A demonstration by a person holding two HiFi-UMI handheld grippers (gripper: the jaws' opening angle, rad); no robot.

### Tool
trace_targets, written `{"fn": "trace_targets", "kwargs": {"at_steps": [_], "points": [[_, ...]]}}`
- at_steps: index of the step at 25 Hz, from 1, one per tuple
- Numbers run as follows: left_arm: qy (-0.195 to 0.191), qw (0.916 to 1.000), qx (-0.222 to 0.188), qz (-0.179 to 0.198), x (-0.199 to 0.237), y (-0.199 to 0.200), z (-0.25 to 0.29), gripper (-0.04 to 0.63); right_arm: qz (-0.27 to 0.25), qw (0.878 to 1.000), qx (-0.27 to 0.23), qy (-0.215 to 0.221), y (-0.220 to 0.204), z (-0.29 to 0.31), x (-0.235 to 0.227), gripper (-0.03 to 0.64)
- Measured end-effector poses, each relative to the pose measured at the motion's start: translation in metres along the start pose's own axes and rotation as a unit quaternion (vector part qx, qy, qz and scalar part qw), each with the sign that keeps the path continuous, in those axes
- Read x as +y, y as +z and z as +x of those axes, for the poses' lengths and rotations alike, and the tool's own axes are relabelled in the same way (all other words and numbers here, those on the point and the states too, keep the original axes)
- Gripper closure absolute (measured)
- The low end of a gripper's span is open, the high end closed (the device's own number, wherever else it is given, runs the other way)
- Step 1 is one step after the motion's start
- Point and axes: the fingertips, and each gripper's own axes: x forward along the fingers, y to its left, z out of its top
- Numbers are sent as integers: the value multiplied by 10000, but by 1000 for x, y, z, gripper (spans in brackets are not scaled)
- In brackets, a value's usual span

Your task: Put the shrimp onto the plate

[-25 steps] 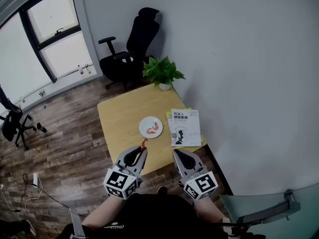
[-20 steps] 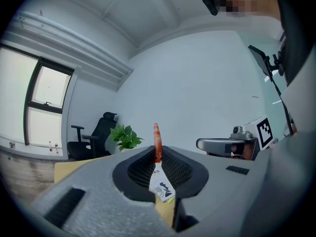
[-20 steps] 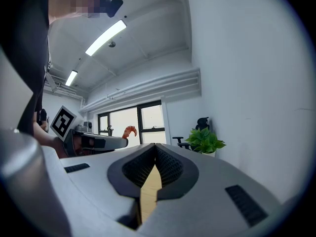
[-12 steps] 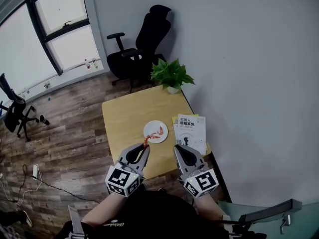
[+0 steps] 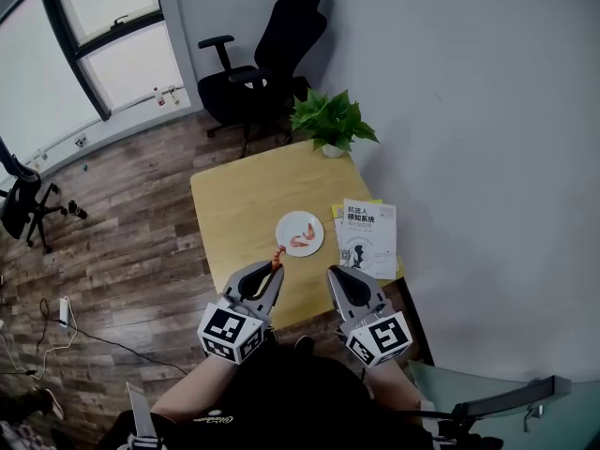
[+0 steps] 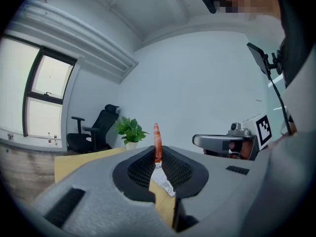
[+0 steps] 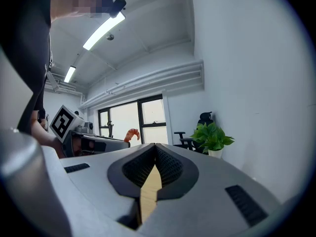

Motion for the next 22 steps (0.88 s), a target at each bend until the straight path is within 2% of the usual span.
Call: {"fn": "trace_targets", "kwargs": {"at_steps": [12, 22], "points": [[-18, 9971, 661, -387, 24, -55, 4, 558, 497, 9974, 491, -158, -53, 15, 3, 614], [-66, 9953, 878, -394, 36, -74, 22, 558, 697, 9955, 619, -156, -78, 32, -4, 614]]}}
